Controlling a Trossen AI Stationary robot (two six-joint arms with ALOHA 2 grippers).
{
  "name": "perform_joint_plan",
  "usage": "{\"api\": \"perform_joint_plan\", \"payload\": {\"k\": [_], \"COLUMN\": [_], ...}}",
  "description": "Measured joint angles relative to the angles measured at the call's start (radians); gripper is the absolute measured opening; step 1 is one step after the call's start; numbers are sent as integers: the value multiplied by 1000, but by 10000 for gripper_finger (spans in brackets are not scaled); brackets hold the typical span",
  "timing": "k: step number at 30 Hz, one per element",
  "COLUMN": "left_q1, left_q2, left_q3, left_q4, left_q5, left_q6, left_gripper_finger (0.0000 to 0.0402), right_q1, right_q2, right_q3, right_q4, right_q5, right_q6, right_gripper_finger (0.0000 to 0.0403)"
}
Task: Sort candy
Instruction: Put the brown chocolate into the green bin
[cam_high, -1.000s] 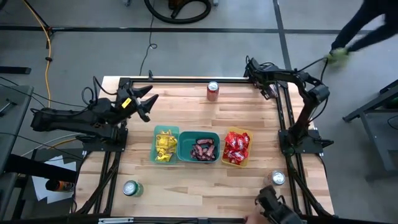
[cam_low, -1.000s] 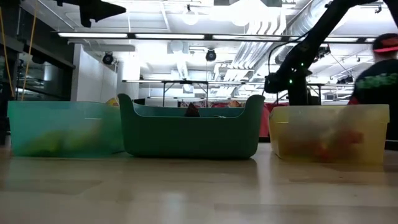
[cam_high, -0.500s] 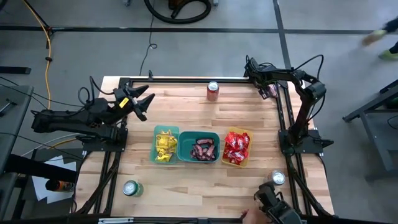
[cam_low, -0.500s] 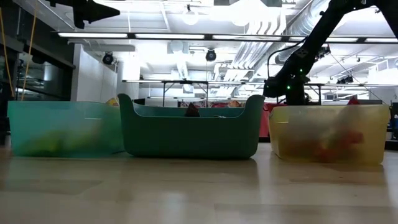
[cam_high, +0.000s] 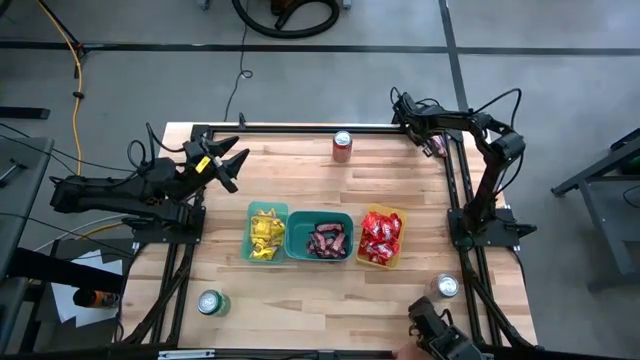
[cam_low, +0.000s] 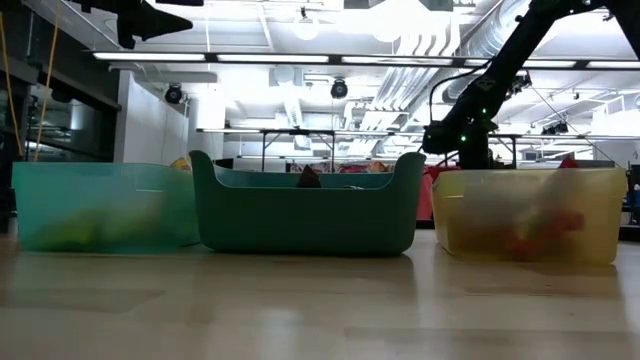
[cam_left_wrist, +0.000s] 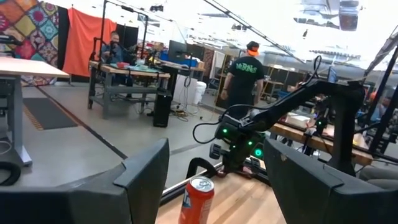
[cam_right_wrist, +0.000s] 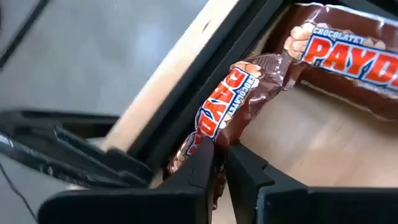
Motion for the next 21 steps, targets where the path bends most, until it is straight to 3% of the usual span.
{"api": "perform_joint_plan", "payload": {"k": [3,10,15,18,21], "left_q1": [0,0,0,0,0], "left_q2": [0,0,0,0,0], "left_q3": [0,0,0,0,0], "left_q4": [2,2,1,-1,-12], "left_q5": [-6,-2,2,2,2], "left_q6": [0,0,1,2,2], "left_gripper_finger": [245,245,245,245,245], "right_q1": [22,94,167,225,286], "right_q2": [-35,-202,-359,-455,-542], "right_q3": [-4,-3,-3,-3,-3], "right_q4": [-29,-70,-13,73,131], "right_q5": [-2,120,147,73,-144], "right_q6": [-91,-313,-637,-923,-1167], "right_gripper_finger": [11,1,0,0,0]}}
